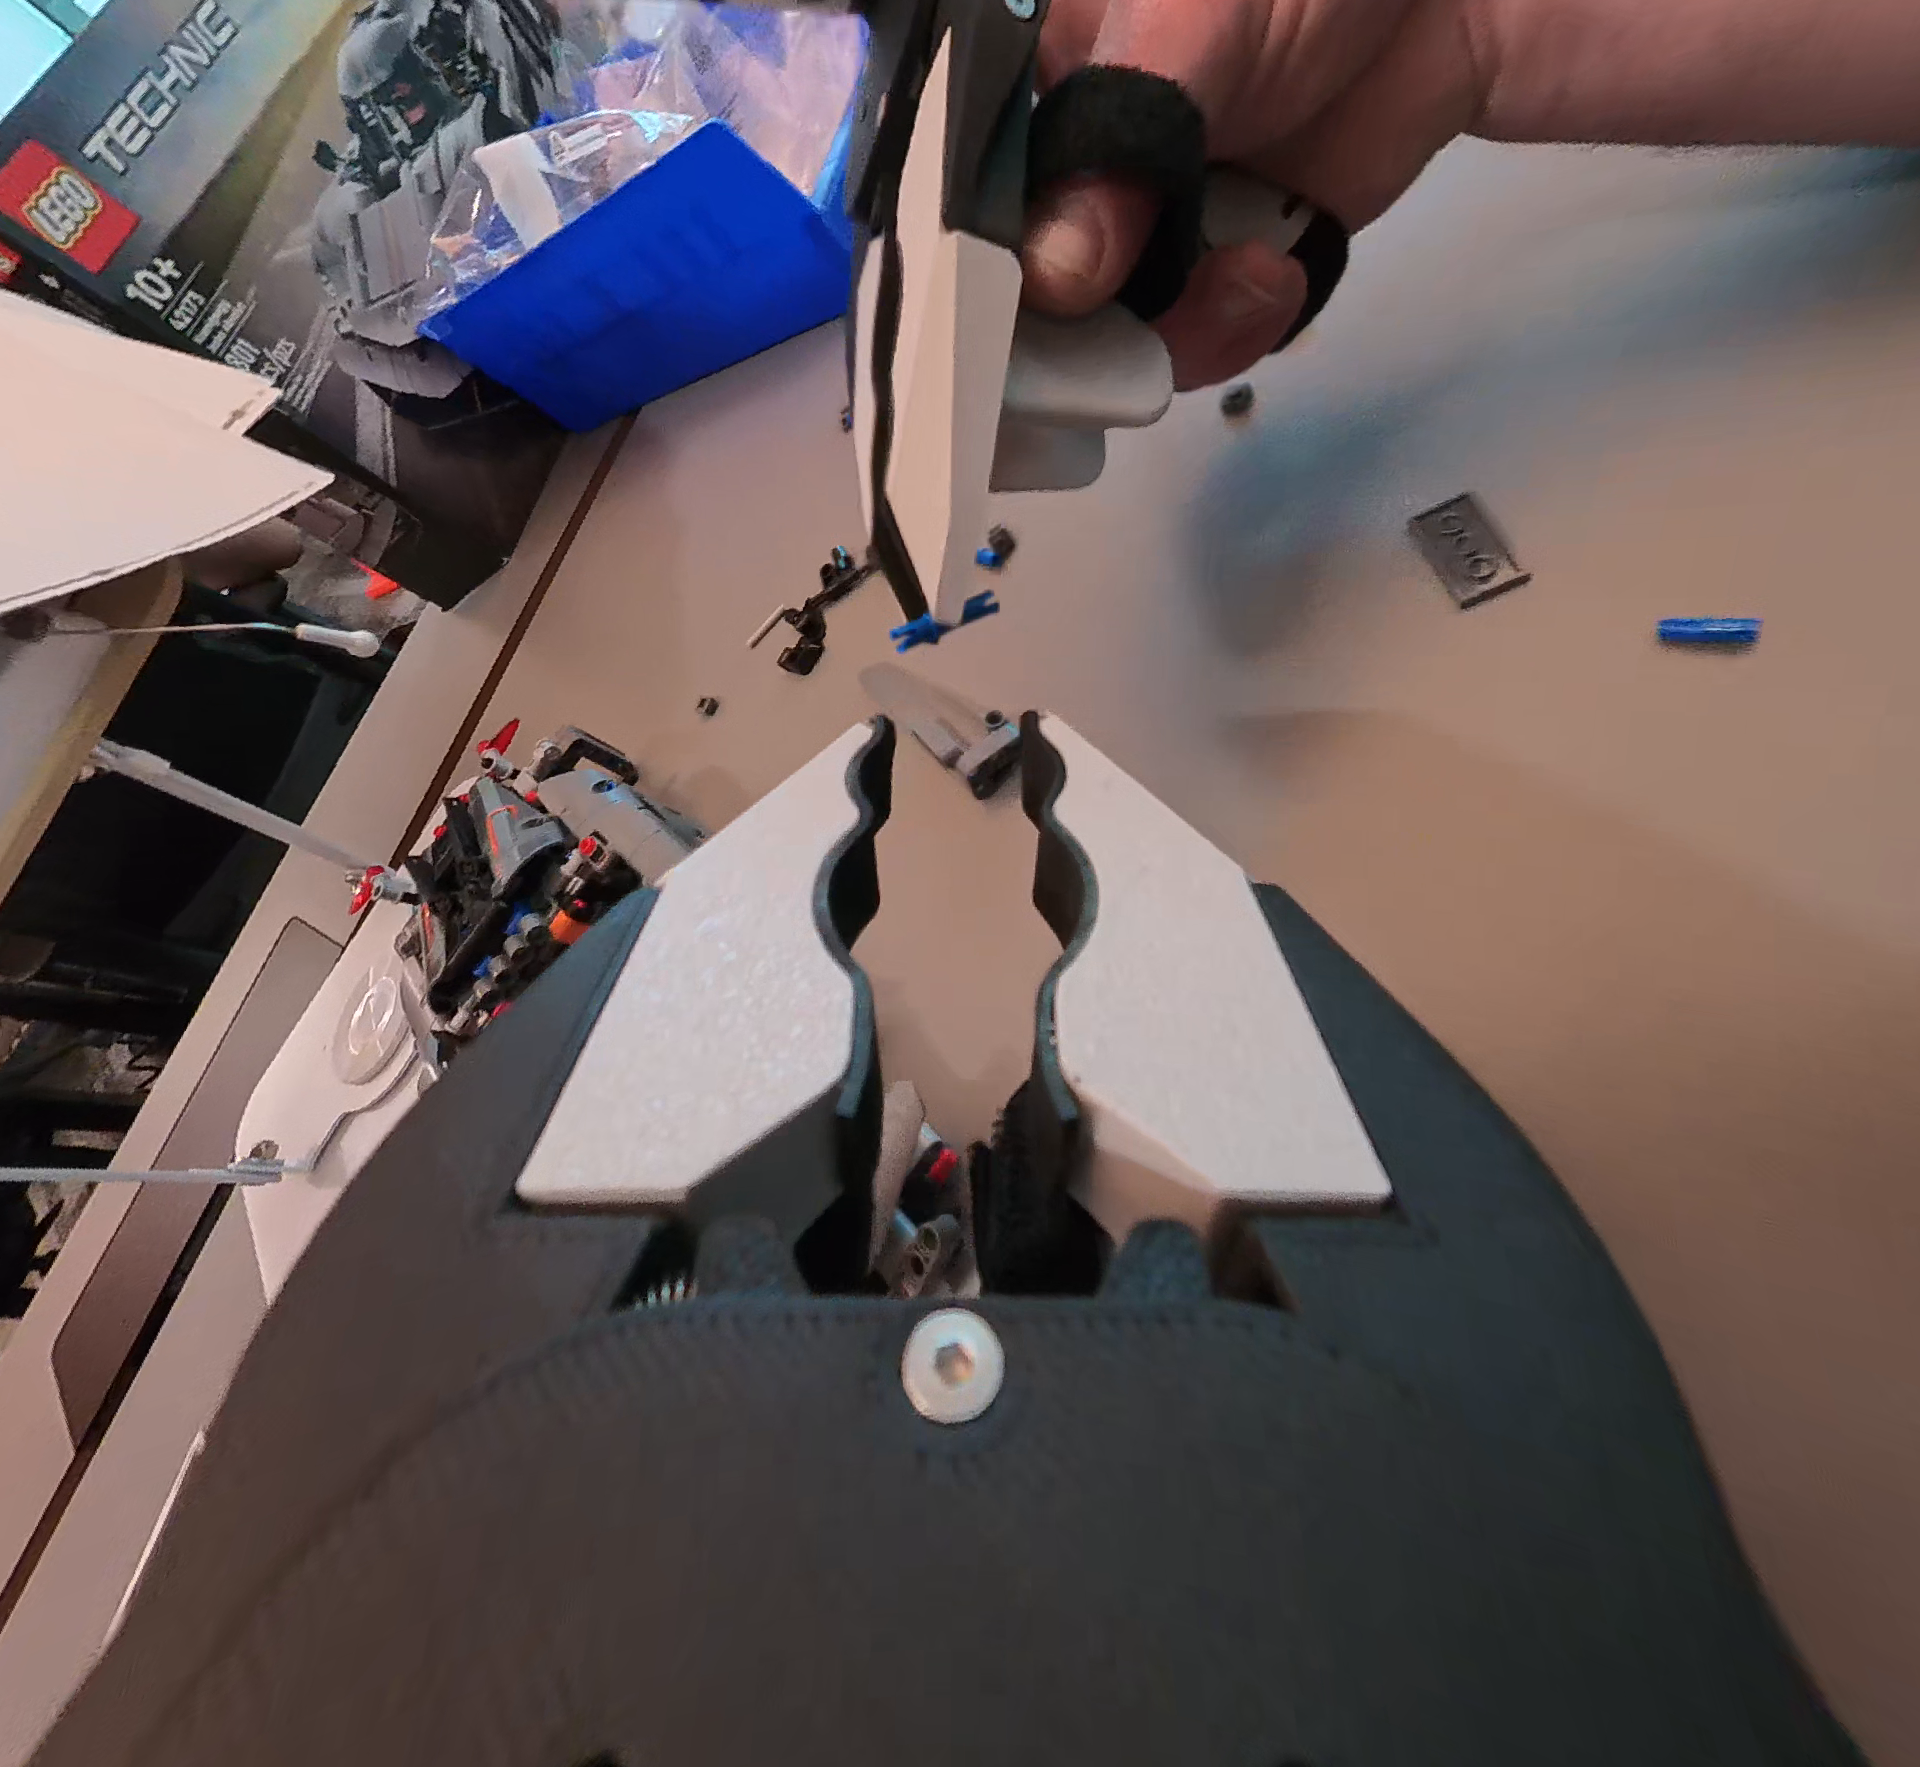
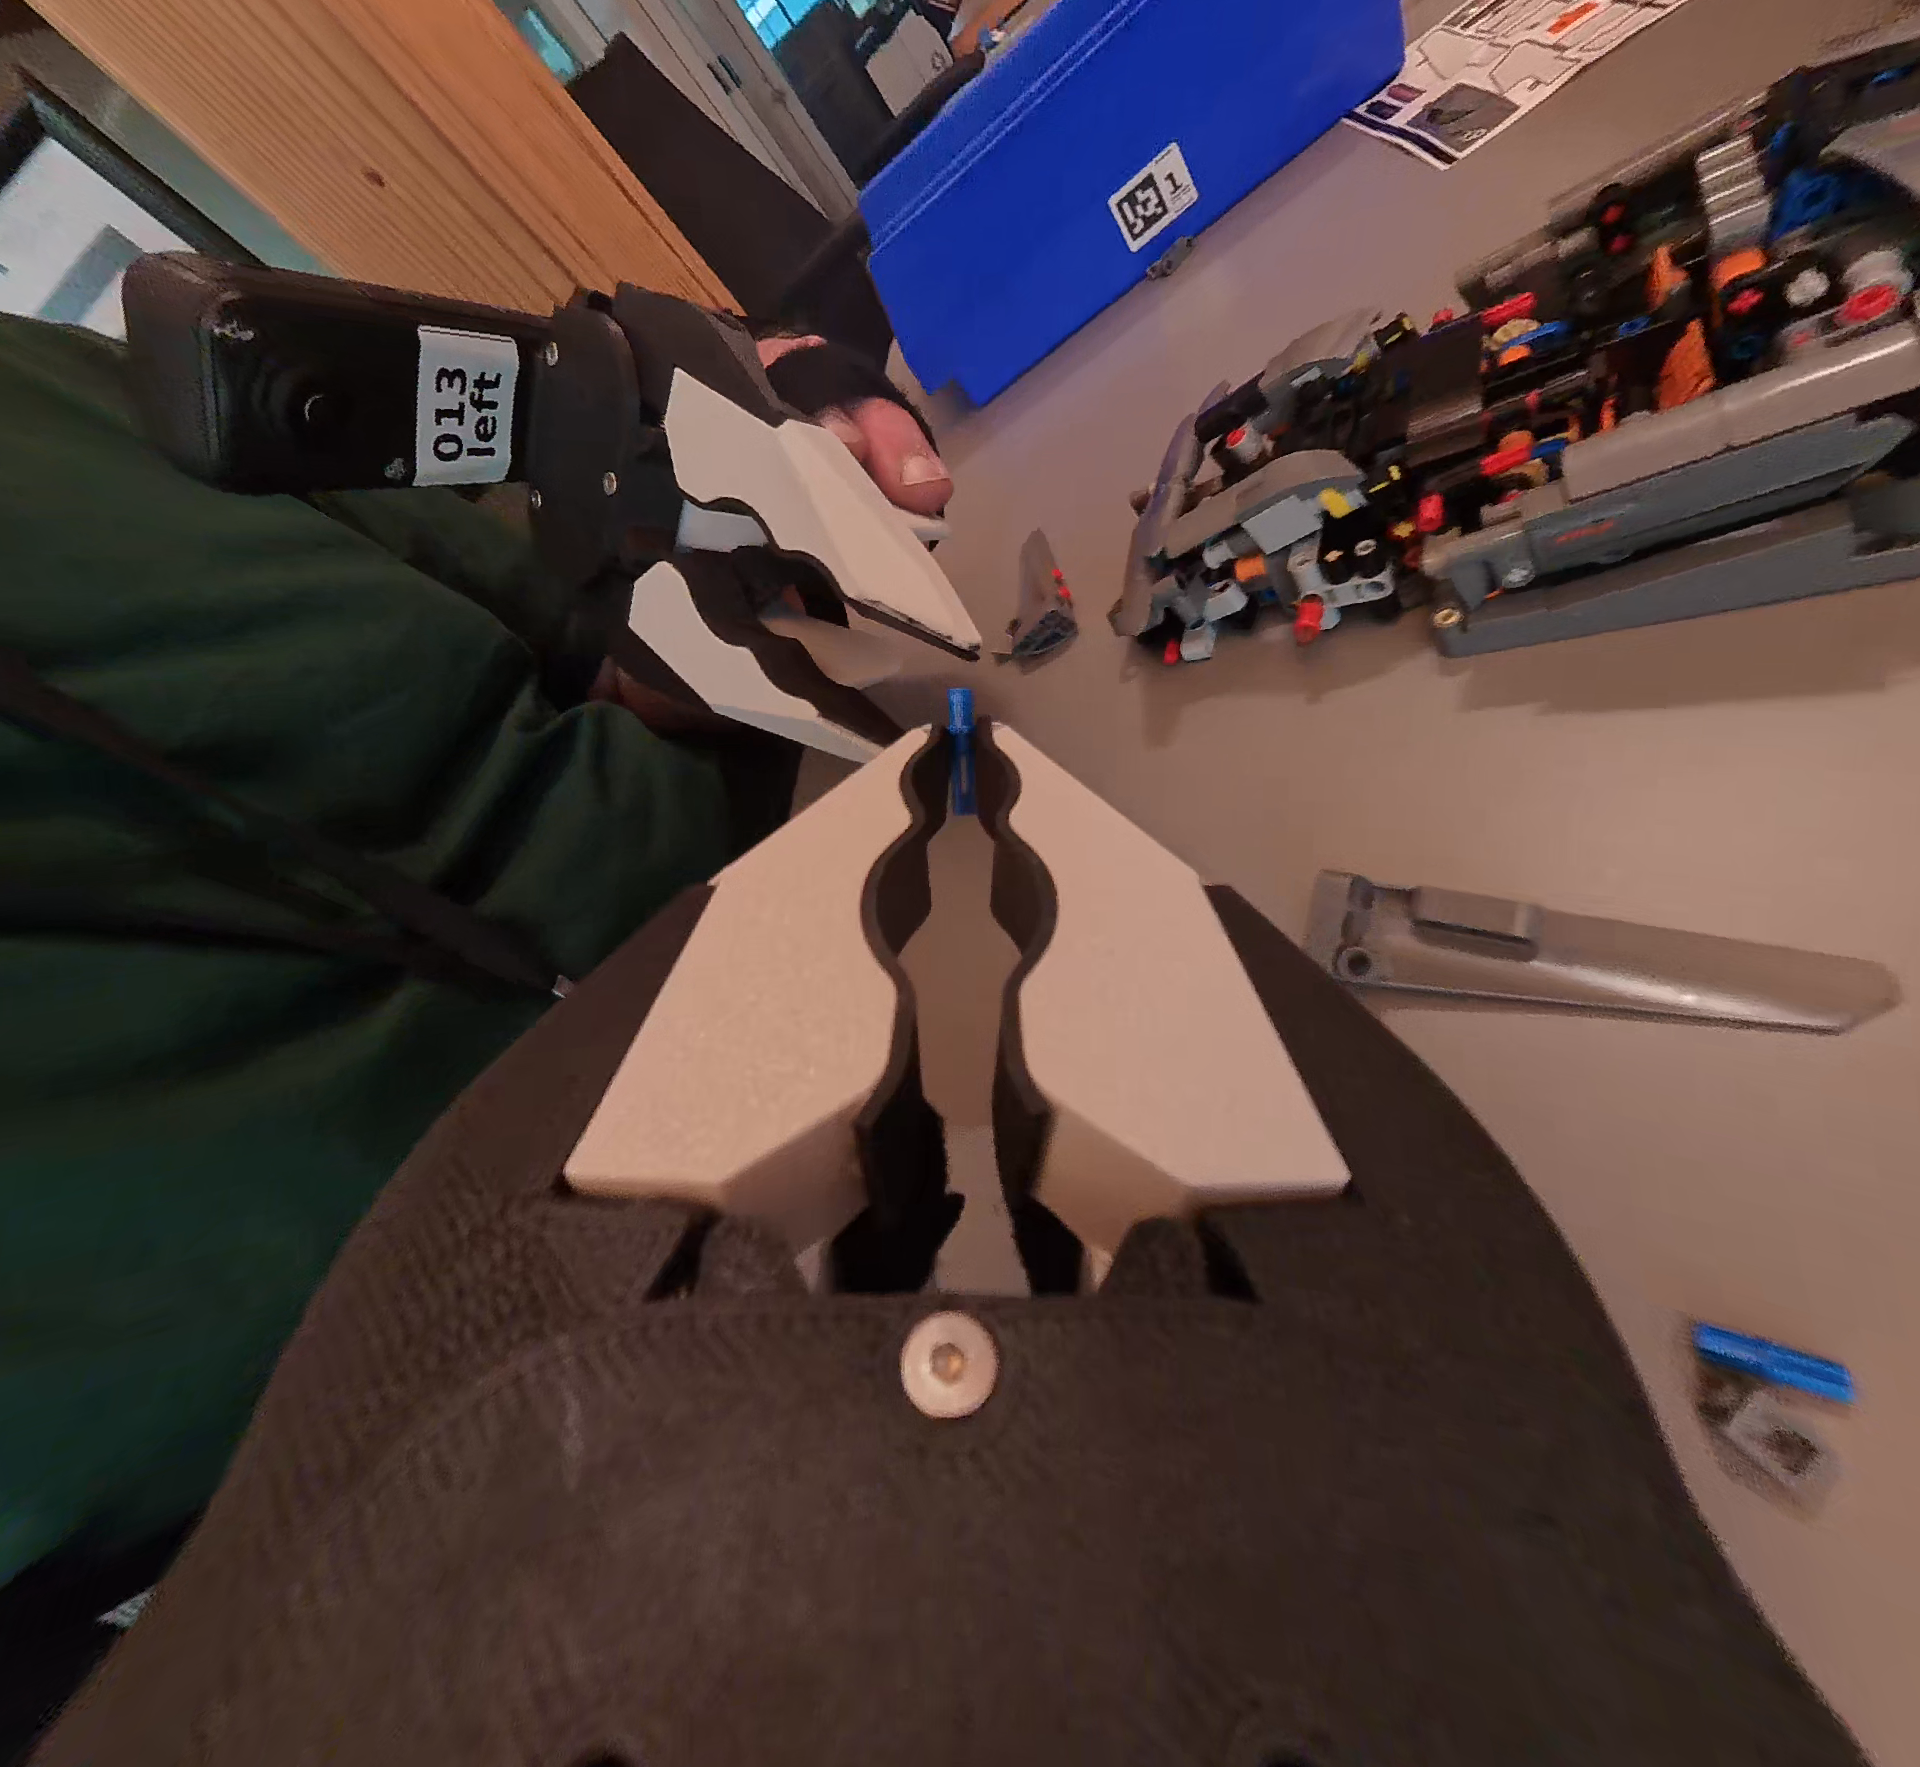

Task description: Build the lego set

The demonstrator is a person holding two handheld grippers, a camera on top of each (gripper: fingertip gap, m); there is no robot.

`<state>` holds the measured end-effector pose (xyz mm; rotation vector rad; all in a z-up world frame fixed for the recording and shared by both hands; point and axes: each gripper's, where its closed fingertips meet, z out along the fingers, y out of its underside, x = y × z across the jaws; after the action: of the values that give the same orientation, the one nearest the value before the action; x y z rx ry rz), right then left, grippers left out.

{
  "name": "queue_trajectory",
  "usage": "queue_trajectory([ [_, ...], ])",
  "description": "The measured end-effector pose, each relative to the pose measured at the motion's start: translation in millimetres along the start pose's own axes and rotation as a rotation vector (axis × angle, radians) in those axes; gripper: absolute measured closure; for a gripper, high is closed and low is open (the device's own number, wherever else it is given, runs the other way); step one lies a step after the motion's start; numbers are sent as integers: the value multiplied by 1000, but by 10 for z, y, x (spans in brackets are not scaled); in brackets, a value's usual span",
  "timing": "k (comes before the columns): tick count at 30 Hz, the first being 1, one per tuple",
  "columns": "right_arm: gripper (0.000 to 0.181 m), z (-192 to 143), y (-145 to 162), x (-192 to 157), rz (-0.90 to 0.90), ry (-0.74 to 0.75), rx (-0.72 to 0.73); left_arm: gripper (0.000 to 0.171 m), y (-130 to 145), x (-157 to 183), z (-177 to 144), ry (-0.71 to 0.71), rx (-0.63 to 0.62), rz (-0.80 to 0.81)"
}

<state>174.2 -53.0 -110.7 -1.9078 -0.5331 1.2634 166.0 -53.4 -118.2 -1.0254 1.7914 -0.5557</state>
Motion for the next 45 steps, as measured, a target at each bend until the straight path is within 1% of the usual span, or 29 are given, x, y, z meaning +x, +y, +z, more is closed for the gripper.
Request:
queue_trajectory([
  [3, 179, -79, -60, 80, -52, 53, -14, 149, 14, -84, 44, -25, 13, -21],
  [5, 179, -138, -93, 159, -56, 84, 1, 149, 12, -135, 86, -42, 30, -35],
  [8, 179, -201, -141, 213, -52, 82, 66, 149, 6, -178, 162, -58, 51, -46],
  [11, 179, -225, -120, 243, -54, 80, 90, 149, 24, -163, 203, -54, 55, -43],
  [22, 179, -264, -85, 326, -42, 88, 88, 149, 106, -196, 235, -48, 59, -96],
  [45, 179, -304, -54, 395, -38, 108, 82, 149, 136, -208, 216, -34, 70, -137],
])
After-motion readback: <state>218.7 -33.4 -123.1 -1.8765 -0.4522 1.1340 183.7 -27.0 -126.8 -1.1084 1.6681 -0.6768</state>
